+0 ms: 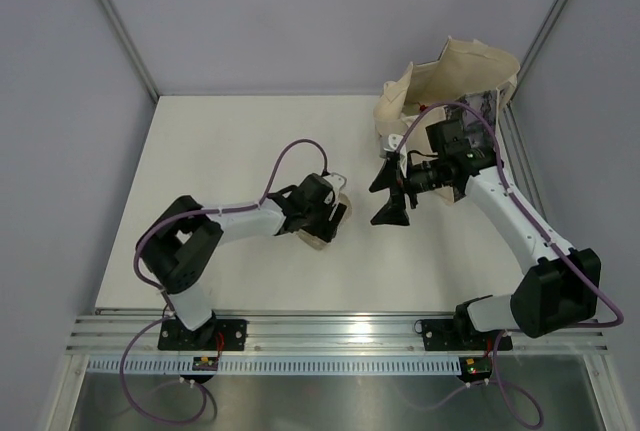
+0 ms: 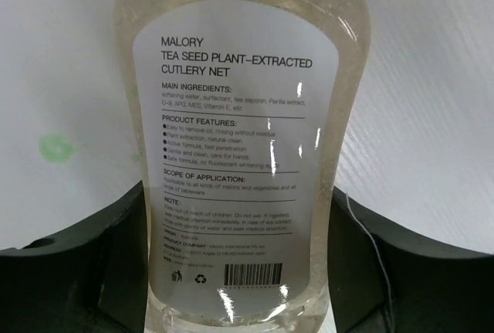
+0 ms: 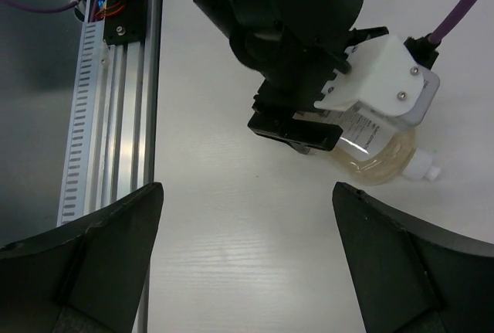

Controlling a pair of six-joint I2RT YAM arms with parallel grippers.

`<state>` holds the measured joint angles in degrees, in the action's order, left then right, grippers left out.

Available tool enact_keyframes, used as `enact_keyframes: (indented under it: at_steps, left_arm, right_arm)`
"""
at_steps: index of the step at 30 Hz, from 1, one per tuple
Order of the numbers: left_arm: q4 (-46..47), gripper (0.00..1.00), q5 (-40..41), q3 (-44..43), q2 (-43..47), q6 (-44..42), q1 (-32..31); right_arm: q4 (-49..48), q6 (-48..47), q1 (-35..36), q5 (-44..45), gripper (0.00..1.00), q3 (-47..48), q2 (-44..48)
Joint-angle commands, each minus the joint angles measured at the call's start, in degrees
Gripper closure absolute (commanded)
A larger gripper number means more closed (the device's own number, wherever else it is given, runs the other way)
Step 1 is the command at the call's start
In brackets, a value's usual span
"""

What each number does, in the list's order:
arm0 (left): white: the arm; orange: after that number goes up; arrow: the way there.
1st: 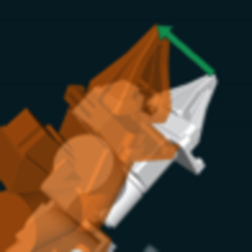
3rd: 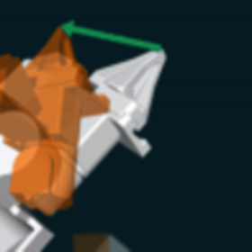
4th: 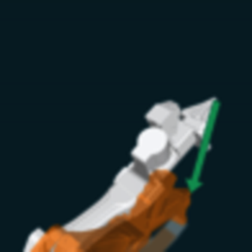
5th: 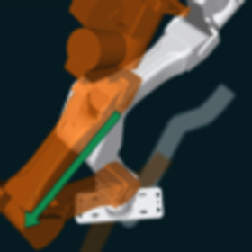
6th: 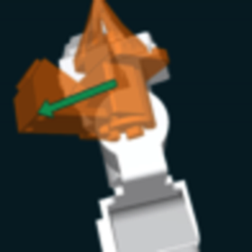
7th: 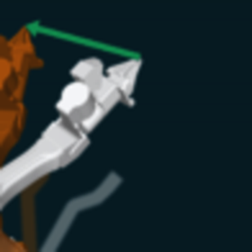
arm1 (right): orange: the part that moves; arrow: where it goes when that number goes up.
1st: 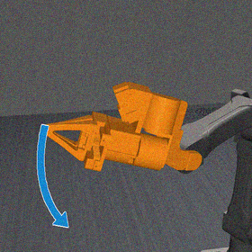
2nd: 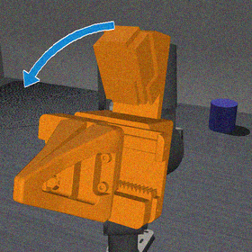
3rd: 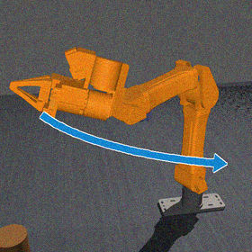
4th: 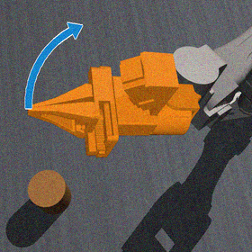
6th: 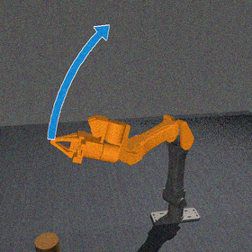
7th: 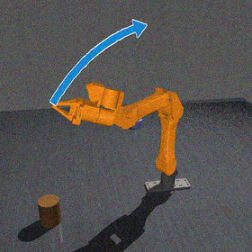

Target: Place the personal care products into the canvas bag

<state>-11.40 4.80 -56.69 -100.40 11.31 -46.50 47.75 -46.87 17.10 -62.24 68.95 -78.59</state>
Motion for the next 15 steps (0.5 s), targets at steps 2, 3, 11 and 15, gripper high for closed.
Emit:
enact_keyframes:
  at_steps: [2,3,11,15]
  left_arm:
    - [6.12,1.00,-22.76,8.15,8.80,7.04,5.35]
    - [10.56,1.00,-26.90,9.74,10.47,8.28,6.59]
    - [17.11,1.00,-53.91,13.80,15.15,11.10,13.28]
    - [17.46,1.00,-60.94,12.83,13.22,11.27,13.45]
  right_arm:
    - [11.10,-16.06,-0.23,-4.91,0.01,-0.13,-0.07]
    - [18.71,-28.94,-0.23,-4.91,0.01,0.31,-1.82]
    - [12.49,-43.23,8.35,13.17,0.00,0.06,-3.77]
    - [1.41,-42.42,15.48,20.92,0.00,-1.01,-5.25]
